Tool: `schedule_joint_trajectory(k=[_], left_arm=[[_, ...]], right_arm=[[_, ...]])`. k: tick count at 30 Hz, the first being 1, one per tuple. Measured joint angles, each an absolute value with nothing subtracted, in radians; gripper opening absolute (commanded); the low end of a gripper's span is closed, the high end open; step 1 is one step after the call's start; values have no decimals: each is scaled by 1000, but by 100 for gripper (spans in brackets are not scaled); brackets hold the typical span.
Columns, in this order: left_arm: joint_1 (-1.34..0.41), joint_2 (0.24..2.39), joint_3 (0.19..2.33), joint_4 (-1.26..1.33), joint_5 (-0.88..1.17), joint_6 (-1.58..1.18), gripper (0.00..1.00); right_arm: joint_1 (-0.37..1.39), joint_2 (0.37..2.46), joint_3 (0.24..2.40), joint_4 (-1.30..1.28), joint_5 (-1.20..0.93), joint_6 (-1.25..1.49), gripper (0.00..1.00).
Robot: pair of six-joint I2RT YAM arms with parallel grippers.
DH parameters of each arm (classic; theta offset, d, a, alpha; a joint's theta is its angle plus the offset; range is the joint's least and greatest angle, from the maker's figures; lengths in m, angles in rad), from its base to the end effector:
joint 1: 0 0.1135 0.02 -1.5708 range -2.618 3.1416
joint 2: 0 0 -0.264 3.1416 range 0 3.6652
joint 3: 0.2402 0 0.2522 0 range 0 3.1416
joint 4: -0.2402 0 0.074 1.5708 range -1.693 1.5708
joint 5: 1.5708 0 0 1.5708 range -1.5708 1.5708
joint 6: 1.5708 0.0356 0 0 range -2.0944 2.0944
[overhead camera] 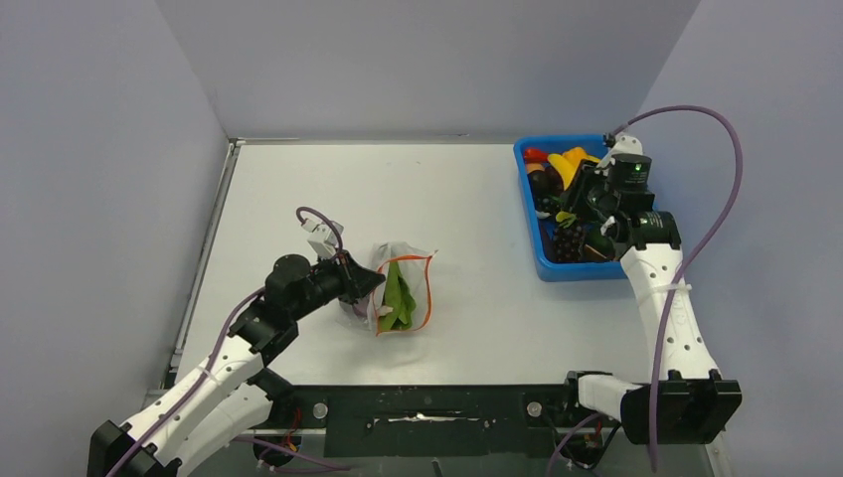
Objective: Place the food in the zip-top bag and seal the zipper
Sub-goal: Pick up the fake fruit from the bin, then place the fake fruit in the zipper food storage bag.
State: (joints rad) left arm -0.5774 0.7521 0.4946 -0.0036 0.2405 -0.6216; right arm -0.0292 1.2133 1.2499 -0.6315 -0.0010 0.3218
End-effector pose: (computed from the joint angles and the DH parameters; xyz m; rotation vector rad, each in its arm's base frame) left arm 0.1498 -0.1077 0.2615 0.1379 1.9544 -1.0399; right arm 0.2609 -0.0076 0.3683 0.3784 2.1373 0.1690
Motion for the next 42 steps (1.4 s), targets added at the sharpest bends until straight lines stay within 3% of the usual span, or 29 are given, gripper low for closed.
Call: schedule_joint_trajectory(k=[10, 23, 42], left_arm=[[-581, 815, 536, -6, 200, -611, 0], [-581, 875, 587, -4, 120, -589, 0], [-581, 881, 587, 5, 143, -600, 0]], right_arm=[[128, 1022, 1162, -662, -212, 353, 16], [439, 986, 1109, -696, -415, 449, 16], [667, 1011, 1093, -821, -469, 507, 18]])
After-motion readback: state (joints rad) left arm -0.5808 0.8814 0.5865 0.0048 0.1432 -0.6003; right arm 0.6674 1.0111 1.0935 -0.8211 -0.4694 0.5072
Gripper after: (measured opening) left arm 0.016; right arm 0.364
